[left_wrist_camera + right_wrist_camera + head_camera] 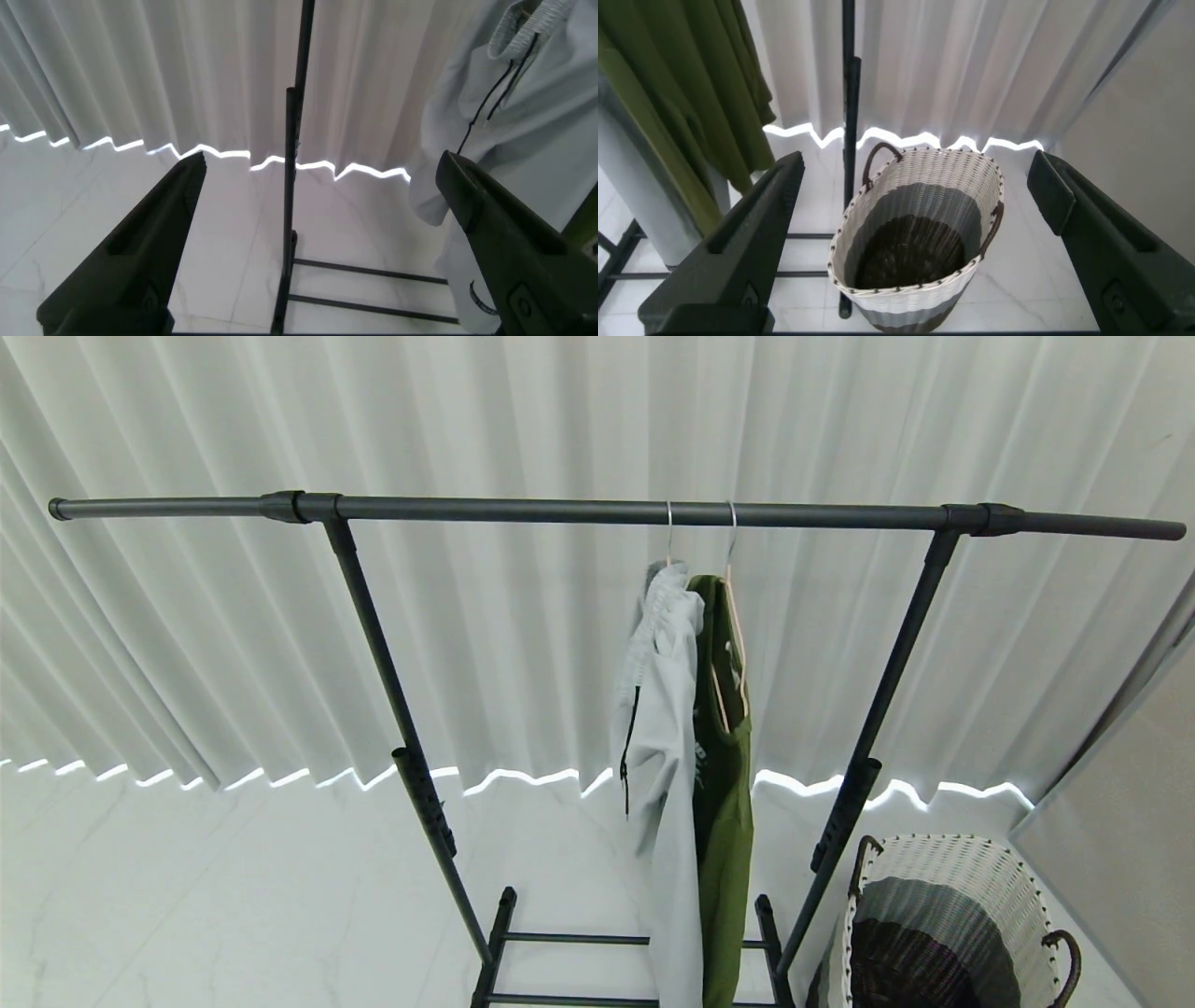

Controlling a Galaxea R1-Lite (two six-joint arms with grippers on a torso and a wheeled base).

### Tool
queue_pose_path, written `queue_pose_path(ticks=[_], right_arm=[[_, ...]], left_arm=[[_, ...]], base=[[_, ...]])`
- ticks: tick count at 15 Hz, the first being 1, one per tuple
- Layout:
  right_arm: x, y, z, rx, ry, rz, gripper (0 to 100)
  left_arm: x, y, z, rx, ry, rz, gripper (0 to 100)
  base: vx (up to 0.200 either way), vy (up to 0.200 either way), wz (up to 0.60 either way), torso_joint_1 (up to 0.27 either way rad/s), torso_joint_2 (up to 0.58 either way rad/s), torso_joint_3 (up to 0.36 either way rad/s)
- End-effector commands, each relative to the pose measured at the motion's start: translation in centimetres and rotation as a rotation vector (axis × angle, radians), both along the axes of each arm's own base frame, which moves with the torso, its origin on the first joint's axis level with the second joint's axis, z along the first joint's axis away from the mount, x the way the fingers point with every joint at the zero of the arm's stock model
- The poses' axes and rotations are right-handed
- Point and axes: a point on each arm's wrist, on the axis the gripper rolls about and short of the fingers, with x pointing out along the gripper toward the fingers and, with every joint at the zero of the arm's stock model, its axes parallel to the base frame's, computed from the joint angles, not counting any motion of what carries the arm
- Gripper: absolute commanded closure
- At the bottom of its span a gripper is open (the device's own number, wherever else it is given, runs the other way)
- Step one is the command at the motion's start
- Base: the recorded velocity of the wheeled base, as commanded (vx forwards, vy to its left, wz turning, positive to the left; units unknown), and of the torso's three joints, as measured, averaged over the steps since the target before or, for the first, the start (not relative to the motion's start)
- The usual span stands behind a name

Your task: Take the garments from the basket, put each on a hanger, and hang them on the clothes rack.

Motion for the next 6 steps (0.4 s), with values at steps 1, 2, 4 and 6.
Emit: queue_pose_path(ticks=[1,2,4,6], right_arm=[[0.02,0.0,0.0,0.005,0.003,0.0,0],[0.02,0.0,0.0,0.005,0.003,0.0,0],[0.0,0.0,-0.01,0.007,0.001,-0.002,0],[0.02,0.0,0.0,0.002,0.003,0.0,0]], left_arm=[[0.0,0.0,0.0,0.0,-0.001,0.001,0],[0.0,0.0,0.0,0.0,-0.001,0.001,0],[0.0,0.0,0.0,0.0,-0.001,0.001,0],[0.0,0.0,0.0,0.0,-0.001,0.001,0]], base=[[0.0,0.0,0.0,0.0,0.0,0.0],[0.0,0.0,0.0,0.0,0.0,0.0],[0.0,0.0,0.0,0.0,0.0,0.0],[0.0,0.0,0.0,0.0,0.0,0.0]])
